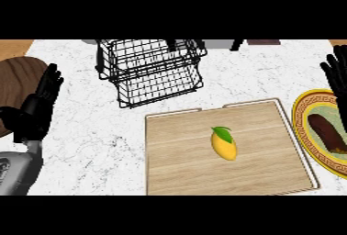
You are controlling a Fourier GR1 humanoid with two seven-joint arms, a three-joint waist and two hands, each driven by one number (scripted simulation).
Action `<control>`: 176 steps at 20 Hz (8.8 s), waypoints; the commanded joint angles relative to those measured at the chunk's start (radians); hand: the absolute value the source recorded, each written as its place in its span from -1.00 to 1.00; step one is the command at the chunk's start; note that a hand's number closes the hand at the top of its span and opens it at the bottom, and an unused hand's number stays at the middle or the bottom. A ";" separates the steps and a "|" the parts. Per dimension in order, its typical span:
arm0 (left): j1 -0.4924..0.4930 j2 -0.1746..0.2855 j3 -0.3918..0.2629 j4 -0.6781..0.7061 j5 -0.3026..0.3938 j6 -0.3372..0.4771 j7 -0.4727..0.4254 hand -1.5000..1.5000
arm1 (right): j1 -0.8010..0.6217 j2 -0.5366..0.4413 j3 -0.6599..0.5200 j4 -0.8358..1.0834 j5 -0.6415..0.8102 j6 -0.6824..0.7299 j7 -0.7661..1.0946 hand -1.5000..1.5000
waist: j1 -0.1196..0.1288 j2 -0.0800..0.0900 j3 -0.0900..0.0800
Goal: Pick the lemon from the tray and place it in the tiered basket
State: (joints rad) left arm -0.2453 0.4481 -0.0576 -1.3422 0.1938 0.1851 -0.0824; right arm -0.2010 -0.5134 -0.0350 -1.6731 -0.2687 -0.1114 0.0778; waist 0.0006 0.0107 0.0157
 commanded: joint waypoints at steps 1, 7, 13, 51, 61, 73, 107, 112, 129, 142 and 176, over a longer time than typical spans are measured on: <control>0.018 -0.033 -0.013 0.017 -0.026 -0.002 0.032 0.00 | -0.055 0.019 0.003 -0.013 0.032 -0.006 0.026 1.00 | 0.001 -0.011 -0.016; 0.215 -0.139 -0.090 0.052 -0.030 0.067 0.061 0.00 | -0.062 -0.159 -0.061 0.088 0.287 -0.144 0.059 1.00 | -0.006 0.003 -0.029; 0.248 -0.189 -0.126 -0.009 -0.051 0.099 0.116 0.00 | 0.060 0.218 -0.070 -0.070 0.137 -0.339 -0.044 -1.00 | -0.006 -0.014 -0.015; 0.301 -0.256 -0.152 -0.045 -0.139 0.117 0.110 0.00 | -0.206 0.014 0.686 -0.270 0.850 0.279 1.205 -1.00 | 0.013 -0.009 -0.018; 0.325 -0.277 -0.154 -0.031 -0.164 0.114 0.085 0.00 | -0.228 0.177 0.680 -0.194 0.886 0.325 1.210 -1.00 | 0.003 -0.011 -0.017; 0.289 -0.265 -0.126 -0.056 -0.164 0.112 0.151 0.00 | -0.245 0.216 0.652 -0.082 0.836 0.480 1.251 -1.00 | -0.002 -0.012 -0.017; 0.247 -0.297 -0.075 -0.058 -0.209 0.080 0.186 0.00 | -0.167 0.367 0.563 0.257 1.090 0.446 0.861 1.00 | 0.003 -0.009 -0.016; 0.305 -0.293 -0.053 -0.052 -0.182 0.029 0.119 0.00 | -0.214 0.352 0.527 0.247 1.174 0.448 0.810 1.00 | 0.003 -0.011 -0.016; 0.301 -0.296 -0.034 -0.036 -0.181 0.041 0.131 0.00 | -0.482 0.096 0.087 0.303 0.663 0.535 0.075 1.00 | -0.024 -0.014 -0.016; 0.382 -0.353 -0.112 -0.098 -0.259 0.077 0.095 0.00 | -0.792 0.041 -0.035 0.208 0.608 0.598 0.243 1.00 | 0.015 -0.011 -0.016; 0.329 -0.343 -0.072 -0.082 -0.257 0.014 0.125 0.00 | -1.250 0.421 0.056 1.178 0.909 0.173 0.069 1.00 | 0.043 0.002 -0.017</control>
State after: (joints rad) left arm 0.0500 0.1151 -0.1092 -1.4384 -0.0547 0.2035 0.0253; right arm -1.4077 -0.1068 0.0486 -0.6058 0.6310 0.1059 0.1760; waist 0.0368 0.0076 0.0037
